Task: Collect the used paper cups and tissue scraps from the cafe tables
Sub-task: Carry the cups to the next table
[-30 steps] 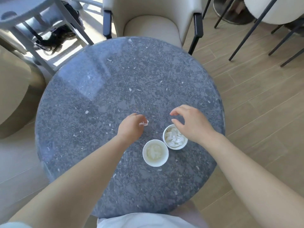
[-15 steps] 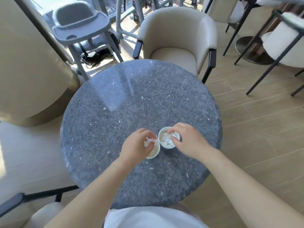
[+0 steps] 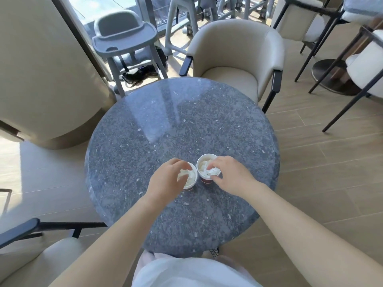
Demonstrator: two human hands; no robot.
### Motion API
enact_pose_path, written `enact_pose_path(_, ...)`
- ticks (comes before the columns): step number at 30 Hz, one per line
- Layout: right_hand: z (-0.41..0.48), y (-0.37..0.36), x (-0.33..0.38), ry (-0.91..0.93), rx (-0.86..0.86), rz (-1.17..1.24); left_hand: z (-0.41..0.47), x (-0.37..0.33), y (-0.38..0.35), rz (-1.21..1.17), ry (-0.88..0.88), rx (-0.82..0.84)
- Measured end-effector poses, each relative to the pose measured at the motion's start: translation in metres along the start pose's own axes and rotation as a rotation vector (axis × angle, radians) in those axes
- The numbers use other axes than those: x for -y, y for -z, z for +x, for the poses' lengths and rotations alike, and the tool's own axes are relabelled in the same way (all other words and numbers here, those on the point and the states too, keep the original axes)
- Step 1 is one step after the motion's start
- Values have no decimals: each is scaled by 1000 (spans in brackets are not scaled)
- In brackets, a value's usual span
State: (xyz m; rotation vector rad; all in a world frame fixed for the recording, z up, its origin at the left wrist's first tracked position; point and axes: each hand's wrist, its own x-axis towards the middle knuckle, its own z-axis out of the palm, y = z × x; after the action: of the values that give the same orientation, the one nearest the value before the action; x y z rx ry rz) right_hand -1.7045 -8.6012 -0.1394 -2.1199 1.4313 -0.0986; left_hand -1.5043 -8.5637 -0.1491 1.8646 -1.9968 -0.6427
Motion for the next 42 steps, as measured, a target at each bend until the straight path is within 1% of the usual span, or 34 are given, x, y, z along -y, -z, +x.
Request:
enact_pose_path(3,1,-9,0,16,-20,-29,-4,1,-7,70,-43,115)
enact_pose_path(6,2,-17,2,49,10,-91,4,4,-9,328,-146,265)
enact_pose_path(8,4,-20,5,53,21,-132,14,4,-6,425,-201,334)
enact_pose_path(11,9,-21,10,7,-6,-174,28,1,-1,465,-231,372)
enact_pose_path(15,4,-24,16,-116,-69,-110,35,8,10,482,-265,353)
enact_pose_path(19,-8,-23,32,-223,-194,-19,41,8,28,423,-349,326)
enact_pose_path(23,-29,-7,51,-269,-362,76,53,-12,54,329,-480,278)
enact_pose_path(29,-71,20,79,-374,-637,53,57,-53,84,167,-699,254)
enact_pose_path(33,-104,22,97,-476,-797,13,47,-72,91,62,-818,251)
enact_pose_path(38,-144,9,113,-604,-905,1,32,-86,90,-81,-945,268)
enact_pose_path(42,-167,-3,122,-649,-921,14,15,-90,82,-101,-998,299)
